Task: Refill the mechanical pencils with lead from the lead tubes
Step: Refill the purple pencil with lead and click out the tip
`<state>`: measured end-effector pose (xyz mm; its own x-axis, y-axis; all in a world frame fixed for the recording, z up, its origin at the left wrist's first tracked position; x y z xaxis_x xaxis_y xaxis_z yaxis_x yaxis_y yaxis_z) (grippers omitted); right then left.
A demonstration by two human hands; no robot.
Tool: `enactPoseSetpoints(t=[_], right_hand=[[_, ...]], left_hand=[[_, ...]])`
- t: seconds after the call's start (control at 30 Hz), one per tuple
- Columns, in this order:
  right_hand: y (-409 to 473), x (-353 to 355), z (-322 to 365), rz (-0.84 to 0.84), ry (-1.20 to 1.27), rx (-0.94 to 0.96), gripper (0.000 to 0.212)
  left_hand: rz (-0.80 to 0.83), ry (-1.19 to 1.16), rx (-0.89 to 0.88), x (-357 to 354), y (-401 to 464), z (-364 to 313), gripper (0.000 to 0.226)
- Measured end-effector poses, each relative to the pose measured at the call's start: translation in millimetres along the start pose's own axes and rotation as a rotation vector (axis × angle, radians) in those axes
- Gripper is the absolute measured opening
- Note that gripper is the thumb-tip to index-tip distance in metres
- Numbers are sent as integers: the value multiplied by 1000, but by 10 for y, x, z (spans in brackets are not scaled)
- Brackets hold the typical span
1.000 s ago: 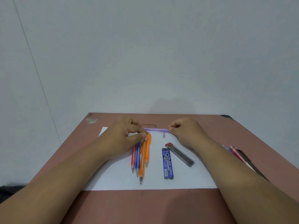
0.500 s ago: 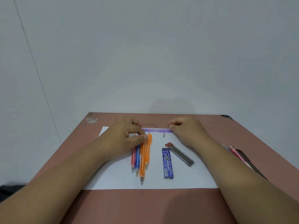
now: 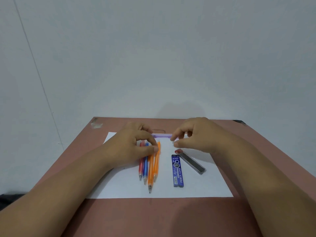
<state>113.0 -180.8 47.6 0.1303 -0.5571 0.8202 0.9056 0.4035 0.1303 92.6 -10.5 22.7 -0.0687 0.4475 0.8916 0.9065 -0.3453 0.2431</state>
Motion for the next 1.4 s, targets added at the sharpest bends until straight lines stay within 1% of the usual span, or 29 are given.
enactPoseSetpoints(t=[0.13, 0.3, 0.4, 0.5, 0.77, 0.93, 1.13, 1.27, 1.4], right_hand=[[-56, -152, 5, 209, -77, -11, 16], [-153, -290, 88, 367, -33, 32, 34], [-180, -387, 109, 431, -87, 48, 39], [-190, -425, 142, 445, -141, 62, 40], [-148, -407, 136, 399, -114, 91, 34], [-133, -347, 170, 356, -15, 130, 29], [-142, -395, 106, 393, -14, 94, 24], [-181, -410, 130, 433, -5, 74, 30], [-181, -416, 164, 419, -21, 87, 26]], left_hand=[[57, 5, -31, -66, -7, -27, 33], [86, 4, -62, -111, -11, -42, 24], [81, -10, -50, -100, -10, -33, 21], [67, -31, -41, -80, -6, -45, 19], [35, -79, -34, -45, -5, -18, 22], [10, -80, -26, -19, 7, -9, 24], [0, -79, -2, -11, 15, -10, 23], [2, -84, 10, -12, 14, 8, 22], [-17, -83, -13, -3, 30, 31, 21]])
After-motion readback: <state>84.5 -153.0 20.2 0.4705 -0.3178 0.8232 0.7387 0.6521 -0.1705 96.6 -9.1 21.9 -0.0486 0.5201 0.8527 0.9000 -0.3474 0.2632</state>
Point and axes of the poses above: each hand's wrist, its own y-axis towards the middle knuckle, its own x-axis out of the back of the hand, z = x × y, the point moved 10 cm from there along y, towards the middle knuckle, and after that the axes turned 6 degrees about y, right-handed, at the moved point
